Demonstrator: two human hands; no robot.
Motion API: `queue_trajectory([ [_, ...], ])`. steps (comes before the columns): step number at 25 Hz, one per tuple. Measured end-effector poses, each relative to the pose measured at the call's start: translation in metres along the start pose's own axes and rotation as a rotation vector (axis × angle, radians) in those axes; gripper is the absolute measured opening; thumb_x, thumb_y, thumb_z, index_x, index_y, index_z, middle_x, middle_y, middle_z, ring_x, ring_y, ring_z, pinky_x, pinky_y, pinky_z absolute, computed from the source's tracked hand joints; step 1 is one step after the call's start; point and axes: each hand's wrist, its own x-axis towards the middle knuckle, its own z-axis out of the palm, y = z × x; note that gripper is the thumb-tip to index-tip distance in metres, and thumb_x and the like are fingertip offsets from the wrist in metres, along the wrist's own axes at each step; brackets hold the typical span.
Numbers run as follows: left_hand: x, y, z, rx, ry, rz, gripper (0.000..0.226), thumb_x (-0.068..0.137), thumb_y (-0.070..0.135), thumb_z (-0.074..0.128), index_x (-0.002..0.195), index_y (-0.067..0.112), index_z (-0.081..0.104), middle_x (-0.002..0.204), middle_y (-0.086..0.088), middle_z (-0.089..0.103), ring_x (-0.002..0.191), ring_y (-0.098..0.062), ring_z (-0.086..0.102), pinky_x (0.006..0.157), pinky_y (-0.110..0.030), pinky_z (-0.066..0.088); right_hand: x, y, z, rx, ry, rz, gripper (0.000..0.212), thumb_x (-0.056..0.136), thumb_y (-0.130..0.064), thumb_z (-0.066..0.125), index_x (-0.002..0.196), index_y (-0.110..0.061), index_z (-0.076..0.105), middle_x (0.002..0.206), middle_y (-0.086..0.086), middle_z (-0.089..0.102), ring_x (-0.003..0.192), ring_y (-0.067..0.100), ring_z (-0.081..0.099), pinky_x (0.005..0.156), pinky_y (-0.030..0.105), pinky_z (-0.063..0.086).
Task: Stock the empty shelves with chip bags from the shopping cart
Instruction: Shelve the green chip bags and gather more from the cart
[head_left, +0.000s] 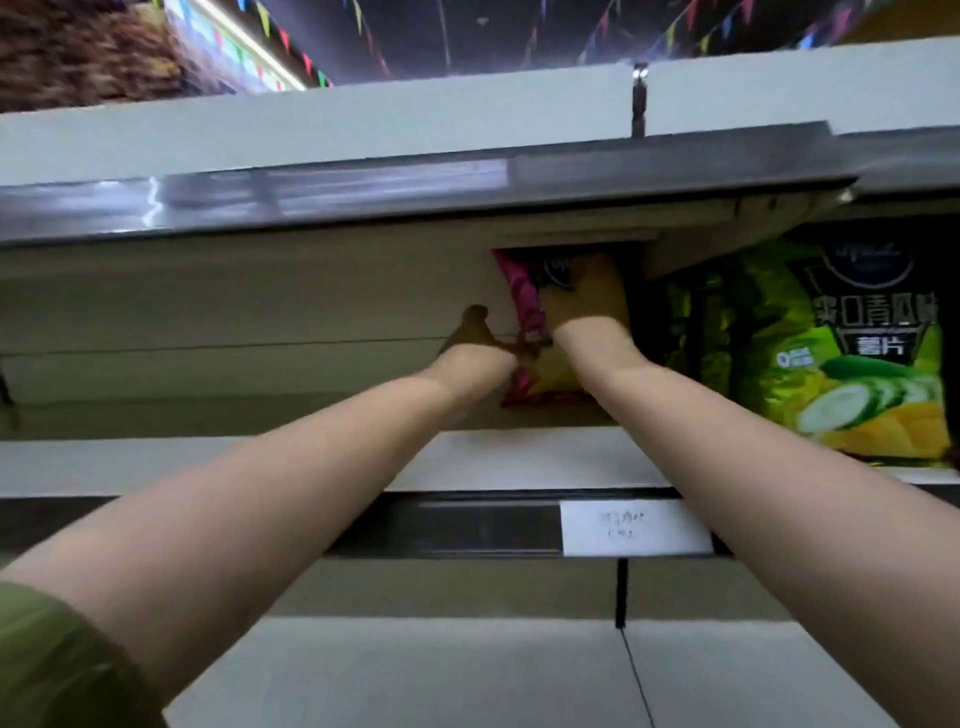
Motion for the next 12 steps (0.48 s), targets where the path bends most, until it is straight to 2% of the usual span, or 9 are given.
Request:
queue_trajectory([
  [2,-0.024,-0.009,-0.019,-0.001,0.131,0.049,0.072,0.084,0.019,0.067,0.143,0.018,0.027,0.140,-0.012,0.042,0.124,-0.027,0.045,0.102,-0.036,0.042,-0.039,-0.015,0.006,0.067,-0.135,-0.045,0.028,0.092,-0.022,0.049,0.116,-0.007,0.050,0.111,0.009,0.054,0.102,0.028,0.054,0.073,0.027,0.043],
  [3,-0.043,-0.019,-0.030,0.034,0.163,0.081,0.069,0.082,0.018,0.067,0.140,0.018,0.031,0.137,-0.010,0.045,0.122,-0.024,0.047,0.103,-0.039,0.042,-0.059,-0.022,0.008,0.075,-0.162,-0.146,0.024,0.092,-0.019,0.049,0.114,-0.009,0.048,0.109,0.007,0.050,0.102,0.025,0.052,0.074,0.025,0.040],
  [6,-0.112,-0.051,-0.076,0.077,0.328,0.052,0.055,0.080,0.018,0.062,0.129,0.017,0.037,0.126,-0.010,0.052,0.114,-0.022,0.055,0.098,-0.043,0.046,-0.121,-0.044,0.036,0.233,-0.361,-0.467,0.039,0.087,-0.006,0.051,0.124,-0.008,0.043,0.124,0.006,0.047,0.113,0.015,0.045,0.090,0.017,0.032],
  [9,-0.171,-0.089,-0.129,0.134,0.522,-0.037,0.057,0.069,0.029,0.060,0.121,0.016,0.043,0.118,-0.010,0.056,0.105,-0.020,0.059,0.091,-0.044,0.050,-0.181,-0.063,0.081,0.387,-0.582,-0.531,0.041,0.085,-0.002,0.051,0.124,-0.008,0.042,0.123,0.005,0.047,0.112,0.012,0.044,0.094,0.019,0.034],
  [12,-0.221,-0.126,-0.182,0.194,0.683,-0.185,0.045,0.076,0.021,0.067,0.115,0.017,0.045,0.119,-0.009,0.055,0.103,-0.018,0.058,0.092,-0.041,0.050,-0.238,-0.080,0.132,0.494,-0.738,-0.531,0.039,0.085,-0.002,0.052,0.123,-0.009,0.043,0.118,0.005,0.048,0.107,0.013,0.046,0.093,0.025,0.039],
])
